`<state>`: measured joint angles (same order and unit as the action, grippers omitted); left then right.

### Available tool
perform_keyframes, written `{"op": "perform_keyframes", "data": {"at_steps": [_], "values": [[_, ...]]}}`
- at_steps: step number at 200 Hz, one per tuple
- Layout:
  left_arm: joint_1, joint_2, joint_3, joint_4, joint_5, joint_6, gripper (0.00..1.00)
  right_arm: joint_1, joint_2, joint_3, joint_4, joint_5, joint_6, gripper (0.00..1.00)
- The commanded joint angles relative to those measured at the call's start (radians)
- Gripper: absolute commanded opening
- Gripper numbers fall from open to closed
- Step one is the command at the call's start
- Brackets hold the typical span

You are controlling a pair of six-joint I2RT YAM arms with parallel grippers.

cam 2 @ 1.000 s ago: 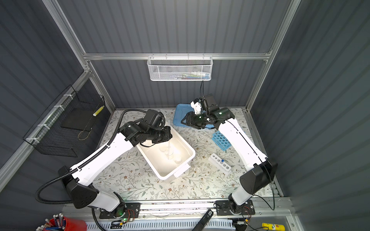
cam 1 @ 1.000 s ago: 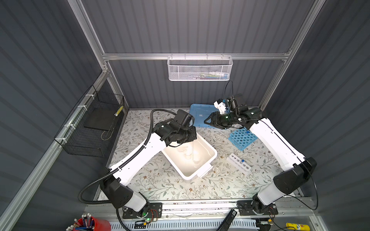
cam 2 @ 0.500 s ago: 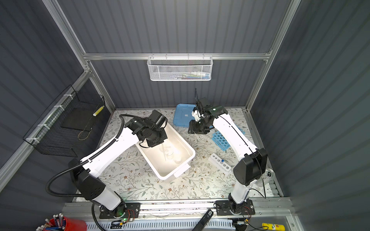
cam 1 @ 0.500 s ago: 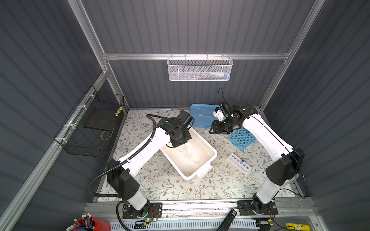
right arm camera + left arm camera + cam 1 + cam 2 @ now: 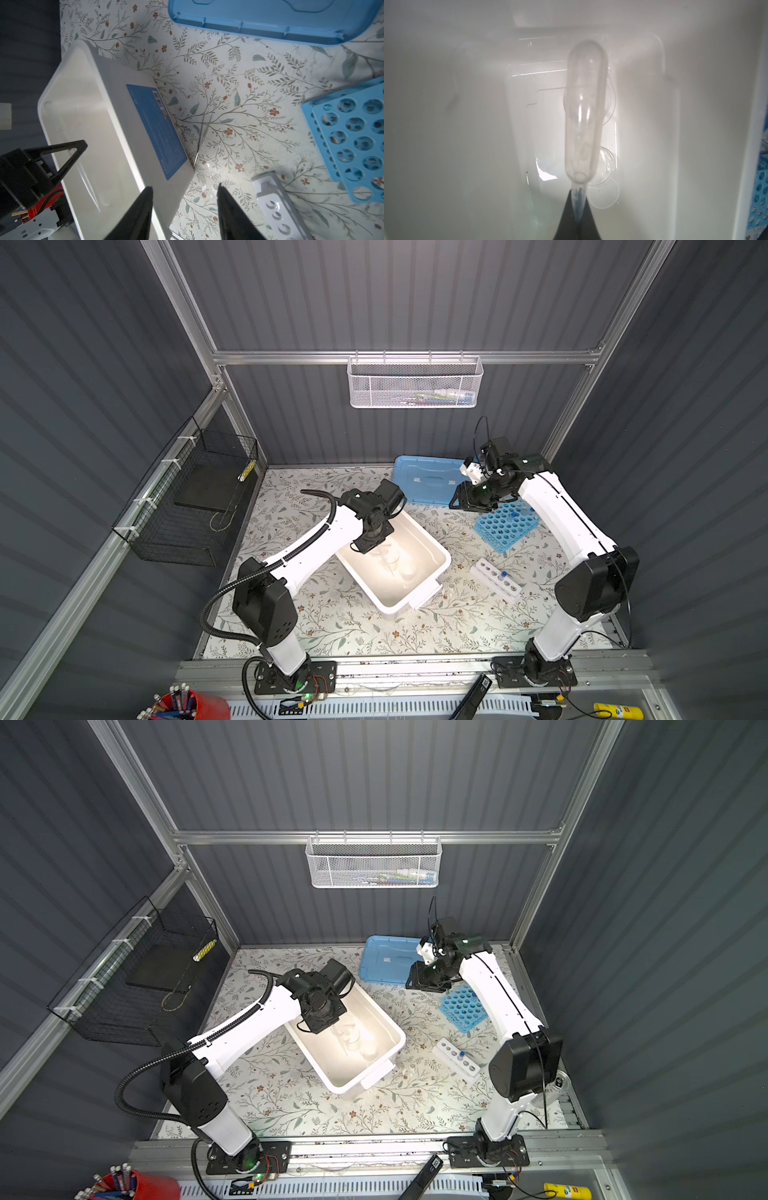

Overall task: Organize the chemistry lab equipment
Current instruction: 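Lower the pipette into the bin with the left gripper while the right moves off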

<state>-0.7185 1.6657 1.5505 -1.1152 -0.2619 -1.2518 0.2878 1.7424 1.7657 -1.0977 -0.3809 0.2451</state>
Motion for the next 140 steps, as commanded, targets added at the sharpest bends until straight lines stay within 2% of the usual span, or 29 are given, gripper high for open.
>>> {"op": "perform_keyframes", "data": {"at_steps": [1,52,91,140], "values": [[-0.004,-0.034,-0.040,-0.041,-0.045,-0.062,0.00,-0.019,-0.015,-0.044,0.018,0.010,-0.017,0.52],[0.003,0.018,-0.099,0.002,-0.023,-0.030,0.00,-0.026,-0.037,-0.077,0.029,0.014,-0.017,0.52],[0.002,0.006,-0.127,0.001,-0.017,-0.055,0.00,-0.031,-0.061,-0.100,0.029,0.022,-0.019,0.52],[0.002,0.001,-0.248,0.024,0.006,-0.070,0.00,-0.042,-0.086,-0.130,0.041,0.019,-0.020,0.52]]}}
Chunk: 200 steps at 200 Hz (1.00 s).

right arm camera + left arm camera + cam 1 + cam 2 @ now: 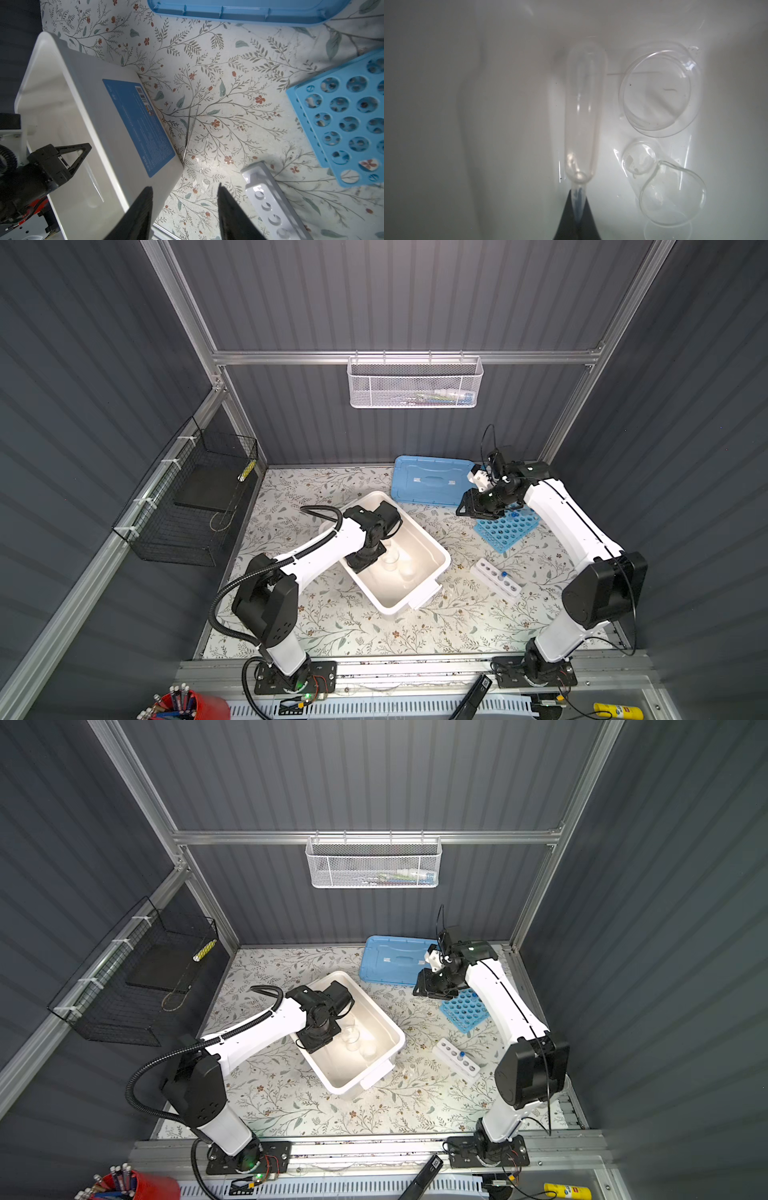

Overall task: Organize the chemistry lab equipment
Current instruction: 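Lower the pipette into the bin with the left gripper while the right moves off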

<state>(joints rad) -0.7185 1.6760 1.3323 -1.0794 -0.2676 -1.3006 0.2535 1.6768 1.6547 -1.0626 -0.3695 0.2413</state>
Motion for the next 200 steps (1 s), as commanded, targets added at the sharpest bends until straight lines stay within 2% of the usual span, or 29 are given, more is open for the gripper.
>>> {"op": "perform_keyframes", "data": {"at_steps": [1,46,87,147,200], "values": [[0.001,-0.009,-0.030,-0.012,0.011,-0.020,0.00,-0.007,-0.021,-0.019,0.005,0.007,-0.016,0.52],[0.001,0.000,-0.036,0.002,0.009,-0.005,0.00,-0.009,-0.029,-0.031,0.006,0.001,-0.016,0.52],[0.003,0.033,-0.030,0.018,0.021,-0.005,0.07,-0.008,-0.032,-0.030,0.000,0.008,-0.020,0.52],[0.012,0.062,-0.052,0.060,0.018,0.002,0.09,-0.015,-0.017,-0.026,0.001,0.008,-0.023,0.52],[0.024,0.078,-0.067,0.107,0.025,0.026,0.16,-0.018,0.001,-0.023,0.002,0.007,-0.023,0.52]]}}
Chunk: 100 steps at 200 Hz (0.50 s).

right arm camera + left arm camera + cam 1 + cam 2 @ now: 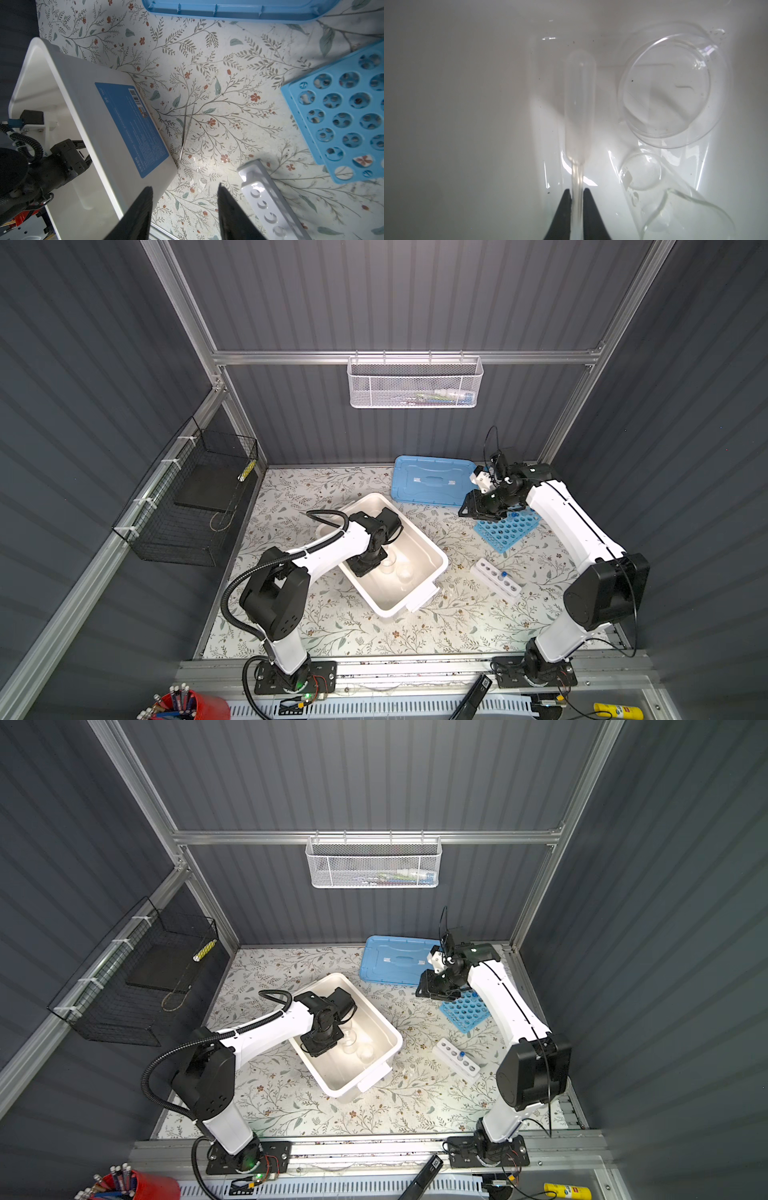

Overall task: Organize the chemistry lab equipment
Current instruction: 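Lower the pipette into the bin with the left gripper while the right moves off, then open the left gripper to drop the pipette while the right lowers to the tweezers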

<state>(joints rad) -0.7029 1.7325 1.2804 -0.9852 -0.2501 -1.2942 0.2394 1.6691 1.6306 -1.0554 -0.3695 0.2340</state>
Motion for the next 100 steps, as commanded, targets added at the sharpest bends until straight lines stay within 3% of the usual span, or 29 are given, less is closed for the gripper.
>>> {"op": "perform_keyframes", "data": {"at_steps": [1,53,80,100], "values": [[0.009,0.022,-0.015,0.012,0.008,0.020,0.16,-0.003,0.009,0.000,-0.005,0.007,-0.016,0.52],[0.016,0.022,-0.034,0.027,0.008,0.026,0.17,-0.003,0.015,-0.008,-0.004,0.009,-0.017,0.52],[0.016,-0.030,-0.044,0.027,-0.010,0.017,0.21,-0.003,0.040,-0.007,-0.002,0.009,-0.021,0.52],[0.017,-0.069,-0.020,0.005,-0.034,0.031,0.29,-0.002,0.071,0.007,-0.024,0.021,-0.013,0.52]]}}
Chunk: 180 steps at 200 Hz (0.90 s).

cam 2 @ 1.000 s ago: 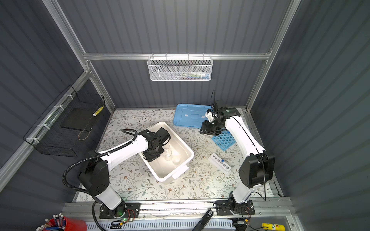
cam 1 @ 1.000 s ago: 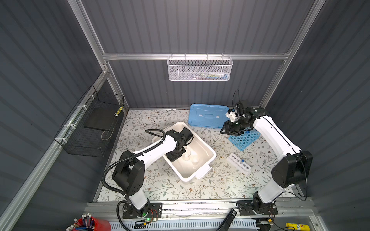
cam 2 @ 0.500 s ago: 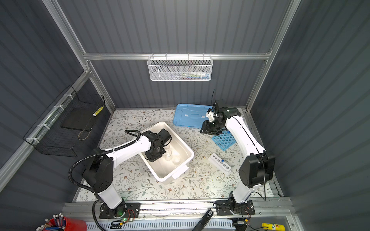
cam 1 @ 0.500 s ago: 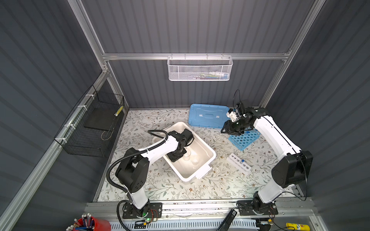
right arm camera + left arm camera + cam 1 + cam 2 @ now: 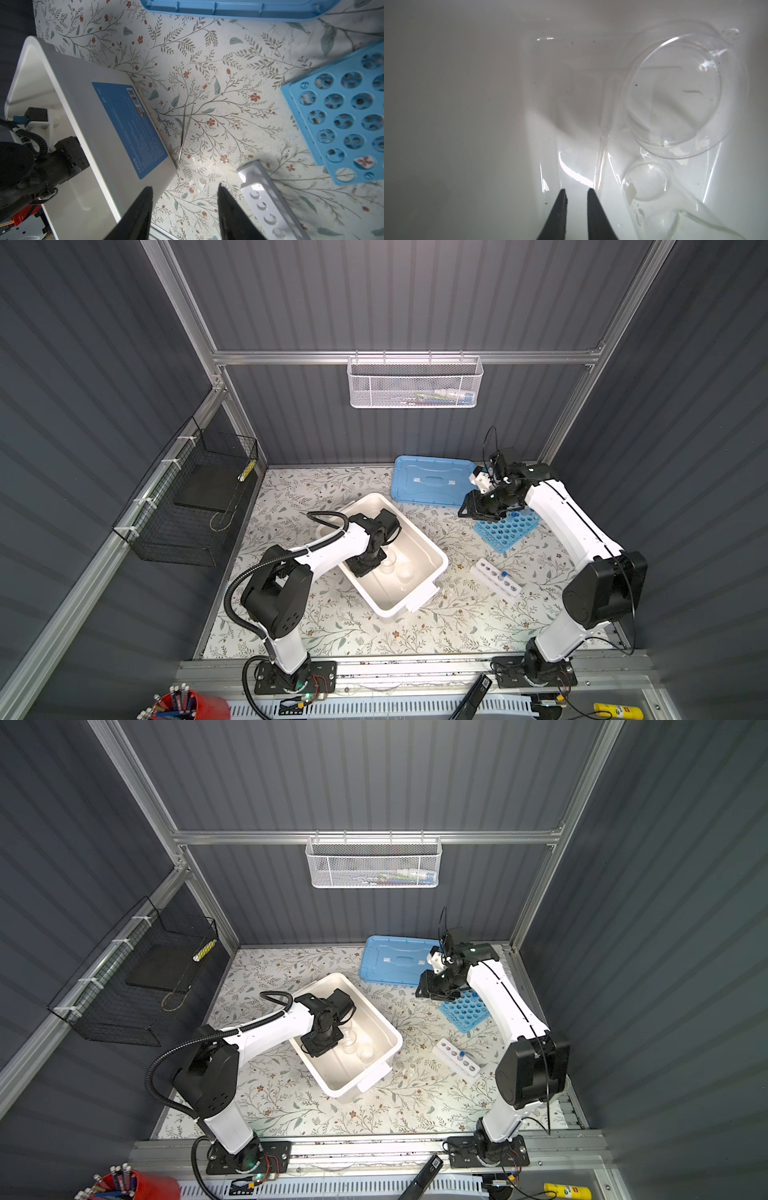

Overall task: Organize the chemistry lab equipment
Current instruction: 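Open the left gripper to drop the pipette while the right lowers to the tweezers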

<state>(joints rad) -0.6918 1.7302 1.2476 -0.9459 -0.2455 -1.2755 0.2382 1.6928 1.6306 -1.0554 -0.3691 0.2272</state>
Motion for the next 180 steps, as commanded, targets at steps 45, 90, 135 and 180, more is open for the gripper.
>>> {"op": "perform_keyframes", "data": {"at_steps": [45,90,135,180], "values": [[0.005,-0.149,0.086,-0.062,-0.084,0.073,0.49,0.033,0.141,0.009,-0.078,0.079,-0.007,0.51],[0.005,-0.203,0.119,-0.026,-0.085,0.139,0.56,0.108,0.195,-0.002,-0.088,0.079,0.005,0.48],[0.002,-0.276,0.108,0.083,-0.071,0.217,0.59,0.179,0.224,-0.083,-0.012,0.098,0.067,0.47],[0.000,-0.370,0.072,0.180,-0.058,0.300,0.62,0.214,0.271,-0.082,0.037,0.119,0.122,0.46]]}}
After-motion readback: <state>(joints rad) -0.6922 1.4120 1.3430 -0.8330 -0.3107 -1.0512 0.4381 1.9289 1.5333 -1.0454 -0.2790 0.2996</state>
